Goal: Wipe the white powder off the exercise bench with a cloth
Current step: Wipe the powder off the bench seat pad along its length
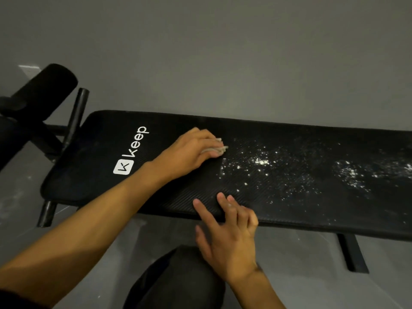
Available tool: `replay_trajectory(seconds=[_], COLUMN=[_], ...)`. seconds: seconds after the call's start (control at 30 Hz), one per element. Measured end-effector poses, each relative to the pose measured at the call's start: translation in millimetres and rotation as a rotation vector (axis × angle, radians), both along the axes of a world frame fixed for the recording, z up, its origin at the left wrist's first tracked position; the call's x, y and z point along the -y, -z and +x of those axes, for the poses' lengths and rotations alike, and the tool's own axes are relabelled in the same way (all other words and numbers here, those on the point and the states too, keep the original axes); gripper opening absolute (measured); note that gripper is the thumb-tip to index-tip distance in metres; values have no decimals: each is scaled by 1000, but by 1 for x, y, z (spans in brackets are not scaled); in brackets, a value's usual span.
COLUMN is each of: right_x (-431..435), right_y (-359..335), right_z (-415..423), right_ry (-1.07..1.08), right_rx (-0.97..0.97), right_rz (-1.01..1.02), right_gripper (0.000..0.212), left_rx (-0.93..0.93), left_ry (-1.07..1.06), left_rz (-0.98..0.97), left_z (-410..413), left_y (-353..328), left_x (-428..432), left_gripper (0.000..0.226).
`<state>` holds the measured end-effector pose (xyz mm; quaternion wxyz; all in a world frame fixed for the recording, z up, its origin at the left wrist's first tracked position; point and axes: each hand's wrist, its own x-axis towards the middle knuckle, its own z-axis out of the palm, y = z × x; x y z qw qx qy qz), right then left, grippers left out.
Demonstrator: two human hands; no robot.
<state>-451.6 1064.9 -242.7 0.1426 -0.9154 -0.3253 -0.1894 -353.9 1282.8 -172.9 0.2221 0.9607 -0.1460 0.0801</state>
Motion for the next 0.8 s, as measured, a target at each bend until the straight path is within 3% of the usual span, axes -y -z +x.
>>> replay_trajectory(seconds=[0.1,0.23,0.47,0.63,0.8], right_x=[-1,-2,-5,-7,-7], right_y=[0,4,13,16,12], right_z=[-5,-2,2,4,2], right_ry=[23,41,44,47,41], right_rx=[-6,6,76,114,99], right_rz=[-7,21,65,88,109], right_gripper=[55,53,49,47,47], left_rx=[40,38,-2,-17,-48], left_ry=[-74,-149,94,-24,156], left_rz=[75,20,-18,9,-31], left_z=[33,56,-23,1,-29], left_y=[-6,-5,5,-5,-4], left_x=[3,12,14,12,16], left_gripper=[35,33,30,34,30])
